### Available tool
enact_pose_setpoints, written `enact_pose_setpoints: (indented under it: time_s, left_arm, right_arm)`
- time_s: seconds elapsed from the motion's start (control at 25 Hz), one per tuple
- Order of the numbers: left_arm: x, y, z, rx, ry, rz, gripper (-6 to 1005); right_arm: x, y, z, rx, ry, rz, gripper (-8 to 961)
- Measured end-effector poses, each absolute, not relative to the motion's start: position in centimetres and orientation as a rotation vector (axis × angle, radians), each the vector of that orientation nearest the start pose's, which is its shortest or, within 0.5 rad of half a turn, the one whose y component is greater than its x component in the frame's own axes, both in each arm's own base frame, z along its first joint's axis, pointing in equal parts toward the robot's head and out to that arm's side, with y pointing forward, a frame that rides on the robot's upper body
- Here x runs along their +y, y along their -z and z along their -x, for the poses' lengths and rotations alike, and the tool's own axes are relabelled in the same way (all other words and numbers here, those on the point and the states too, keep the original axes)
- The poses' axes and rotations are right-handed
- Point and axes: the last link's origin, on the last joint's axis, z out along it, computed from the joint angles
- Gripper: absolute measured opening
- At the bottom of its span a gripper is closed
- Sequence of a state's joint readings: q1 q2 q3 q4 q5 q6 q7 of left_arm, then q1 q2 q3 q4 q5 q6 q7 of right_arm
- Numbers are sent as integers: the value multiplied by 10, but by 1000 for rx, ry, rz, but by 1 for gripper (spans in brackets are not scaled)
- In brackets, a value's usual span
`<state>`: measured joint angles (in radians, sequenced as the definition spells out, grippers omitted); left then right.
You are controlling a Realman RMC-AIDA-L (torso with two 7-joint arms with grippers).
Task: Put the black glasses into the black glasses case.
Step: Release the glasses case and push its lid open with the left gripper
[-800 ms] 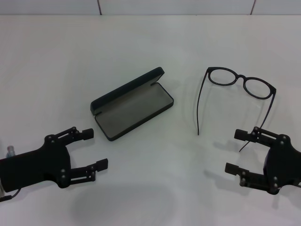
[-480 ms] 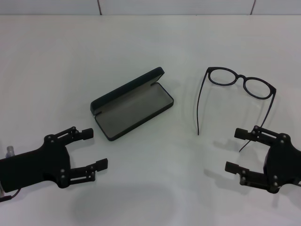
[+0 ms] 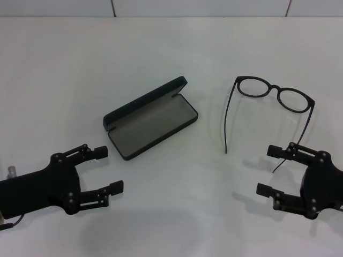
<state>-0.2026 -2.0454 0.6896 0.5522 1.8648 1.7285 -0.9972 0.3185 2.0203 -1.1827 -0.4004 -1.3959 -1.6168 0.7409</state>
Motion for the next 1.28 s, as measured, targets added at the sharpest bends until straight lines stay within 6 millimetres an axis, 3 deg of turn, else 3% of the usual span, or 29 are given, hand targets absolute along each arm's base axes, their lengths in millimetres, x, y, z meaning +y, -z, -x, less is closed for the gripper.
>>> enact_pose_setpoints:
  time_s: [0.2, 0.36, 0.64, 0.96, 1.28]
  left_arm:
    - [220, -12, 333, -639, 869, 2605, 878]
    - [227, -27, 326, -802, 947, 2587, 878]
    - [262, -66, 322, -1198, 912, 2520, 878]
    - [303, -98, 302, -1210, 622, 2545, 876]
    - [340, -99, 251, -1088, 240, 2542, 865]
  right_arm:
    - [251, 31, -286, 160, -962, 2651, 750]
    - [251, 31, -286, 160, -962, 2653, 750]
    - [251, 32, -285, 154, -965, 2660, 750]
    - [250, 33, -285, 156, -964, 2664, 750]
    - [249, 34, -286, 167, -965, 2666, 750]
